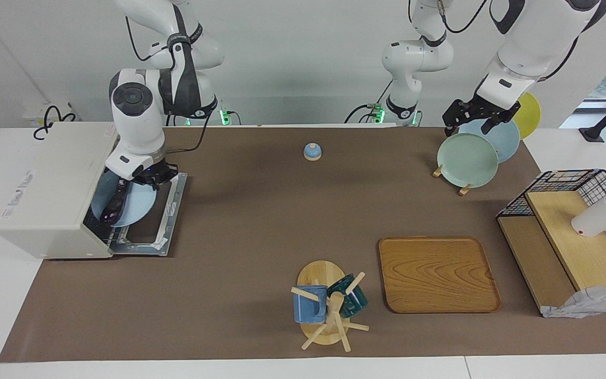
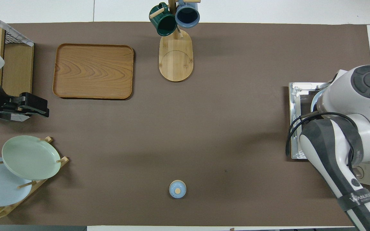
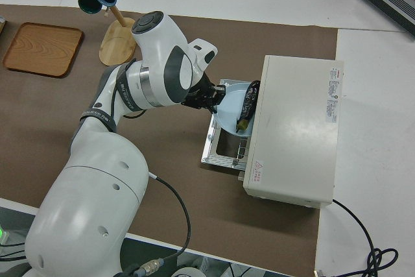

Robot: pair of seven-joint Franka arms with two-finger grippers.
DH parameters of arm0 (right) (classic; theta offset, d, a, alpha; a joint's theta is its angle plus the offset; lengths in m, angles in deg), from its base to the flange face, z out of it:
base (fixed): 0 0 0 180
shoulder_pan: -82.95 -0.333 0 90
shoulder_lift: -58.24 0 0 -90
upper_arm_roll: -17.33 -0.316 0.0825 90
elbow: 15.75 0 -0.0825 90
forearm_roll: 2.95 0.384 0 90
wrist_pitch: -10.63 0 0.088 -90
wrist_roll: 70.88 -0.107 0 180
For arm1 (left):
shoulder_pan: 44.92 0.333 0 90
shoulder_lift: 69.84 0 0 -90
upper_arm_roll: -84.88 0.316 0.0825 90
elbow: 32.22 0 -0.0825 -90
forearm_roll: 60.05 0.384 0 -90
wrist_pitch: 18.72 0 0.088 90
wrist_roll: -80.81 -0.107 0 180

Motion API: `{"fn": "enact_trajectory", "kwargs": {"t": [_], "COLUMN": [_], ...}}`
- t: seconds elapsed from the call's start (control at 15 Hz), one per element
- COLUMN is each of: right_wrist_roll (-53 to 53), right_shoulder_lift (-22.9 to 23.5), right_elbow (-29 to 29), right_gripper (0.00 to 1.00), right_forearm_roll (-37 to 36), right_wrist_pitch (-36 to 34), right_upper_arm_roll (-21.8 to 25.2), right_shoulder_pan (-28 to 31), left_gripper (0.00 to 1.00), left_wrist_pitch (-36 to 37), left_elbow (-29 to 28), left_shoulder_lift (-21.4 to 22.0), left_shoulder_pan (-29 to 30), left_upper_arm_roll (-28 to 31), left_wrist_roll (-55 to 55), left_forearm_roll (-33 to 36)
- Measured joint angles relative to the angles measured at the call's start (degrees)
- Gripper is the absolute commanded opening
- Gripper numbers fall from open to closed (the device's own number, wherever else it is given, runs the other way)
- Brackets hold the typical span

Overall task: Put eggplant into oven
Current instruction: 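Carry the eggplant into the open oven with the right gripper, then open the right gripper inside the oven and withdraw it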

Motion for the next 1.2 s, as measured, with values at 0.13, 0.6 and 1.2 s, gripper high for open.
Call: {"fn": "enact_trajectory", "kwargs": {"t": [0.13,0.6,1.2], "right_wrist_roll": [3.66,7.48,7.48], "right_shoulder_lift": [-0.12,-2.73,-3.61], "right_elbow": [1.66,9.76,9.49], "right_gripper": [0.0,0.0,0.45], "right_forearm_roll": [0.0,0.0,1.42], "right_wrist_pitch": [2.98,11.24,9.79], "right_upper_arm_roll": [-0.01,-0.11,-0.81], "right_shoulder_pan": [2.54,6.46,5.57], "left_gripper": [1.0,1.0,1.0], "left_wrist_pitch": [-0.12,-0.89,-0.93], "left_elbow": [0.04,0.11,0.11], "left_shoulder_lift": [0.0,0.02,0.02], "left_shoulder_pan": [0.07,0.36,0.4], "left_upper_arm_roll": [0.07,0.12,0.05], "left_wrist_roll": [0.07,0.08,0.08], "left_forearm_roll": [0.0,0.0,0.0]}}
